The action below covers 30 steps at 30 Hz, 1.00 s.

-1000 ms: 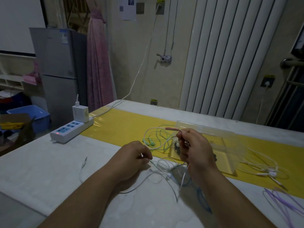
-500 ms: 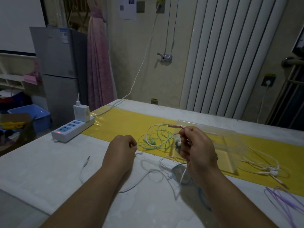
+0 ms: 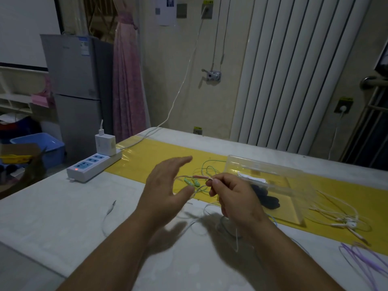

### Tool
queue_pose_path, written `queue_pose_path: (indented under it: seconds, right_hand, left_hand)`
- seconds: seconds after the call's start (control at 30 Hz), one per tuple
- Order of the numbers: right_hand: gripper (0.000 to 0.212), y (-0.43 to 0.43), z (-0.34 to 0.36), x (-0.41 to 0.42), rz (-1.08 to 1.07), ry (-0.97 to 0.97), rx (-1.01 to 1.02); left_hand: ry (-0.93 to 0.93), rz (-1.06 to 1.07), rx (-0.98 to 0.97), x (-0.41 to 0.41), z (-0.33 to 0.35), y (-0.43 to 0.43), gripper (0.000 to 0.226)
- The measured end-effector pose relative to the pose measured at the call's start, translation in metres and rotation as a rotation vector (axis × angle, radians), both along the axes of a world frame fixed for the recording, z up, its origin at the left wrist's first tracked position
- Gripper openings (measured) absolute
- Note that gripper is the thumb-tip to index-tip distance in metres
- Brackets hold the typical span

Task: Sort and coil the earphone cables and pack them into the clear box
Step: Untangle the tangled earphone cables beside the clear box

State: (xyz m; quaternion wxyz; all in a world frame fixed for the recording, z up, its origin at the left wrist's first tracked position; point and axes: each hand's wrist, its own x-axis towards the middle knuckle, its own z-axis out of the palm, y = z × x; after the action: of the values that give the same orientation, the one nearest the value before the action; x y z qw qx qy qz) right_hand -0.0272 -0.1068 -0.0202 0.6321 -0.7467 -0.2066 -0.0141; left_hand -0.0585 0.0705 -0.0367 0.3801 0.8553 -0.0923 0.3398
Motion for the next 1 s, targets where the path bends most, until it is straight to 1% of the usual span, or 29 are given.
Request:
queue_pose_path:
  seconds: [0.1,0.13,0.17,0.23,0.3,0.37,0.5,0.63,0.73,0.83,0.9,1.0]
  right_hand:
    - [0.021,0.001,0.002,-0.003,0.097,-0.008,-0.006]
    - [0.02,0.0,0.004,-0.004,0.114,-0.007,-0.001]
    - [0.017,0.0,0.005,-0.004,0.122,-0.005,0.01]
    - [0.01,-0.003,0.01,-0.005,0.116,0.006,0.044]
    - [0.015,-0.008,0.015,-0.004,0.081,-0.018,0.042]
    - [0.013,-0.012,0.018,-0.001,0.035,-0.08,-0.003]
    - [0.012,-0.019,0.015,0.009,-0.06,-0.192,-0.163]
    - [0.011,-0.025,0.011,0.018,-0.112,-0.247,-0.303]
    - [0.01,-0.029,0.011,0.022,-0.134,-0.277,-0.358]
    - [0.014,-0.031,0.013,0.022,-0.227,-0.319,-0.315]
    - [0.018,-0.027,0.014,0.019,-0.261,-0.304,-0.175]
    - [0.019,-0.02,0.018,0.014,-0.212,-0.221,0.027]
  left_hand:
    - [0.043,0.017,0.205,0.009,-0.008,0.001,0.039]
    - [0.065,0.02,0.237,0.01,-0.009,0.001,0.037]
    - [0.081,0.006,0.225,0.011,-0.008,0.0,0.035]
    - [0.1,-0.019,0.092,0.008,-0.005,-0.002,0.03]
    - [0.038,0.036,-0.033,0.005,-0.002,0.0,0.028]
    - [-0.046,0.146,-0.087,0.002,0.001,0.003,0.028]
    - [-0.175,0.403,-0.157,-0.003,0.006,0.009,0.026]
    - [-0.272,0.63,-0.357,-0.007,0.011,0.016,0.022]
    - [-0.303,0.715,-0.474,-0.008,0.012,0.016,0.02]
    - [-0.336,0.761,-0.501,-0.006,0.012,0.02,0.021]
    - [-0.32,0.791,-0.428,-0.003,0.01,0.024,0.025]
    - [-0.252,0.819,-0.305,-0.001,0.008,0.025,0.024]
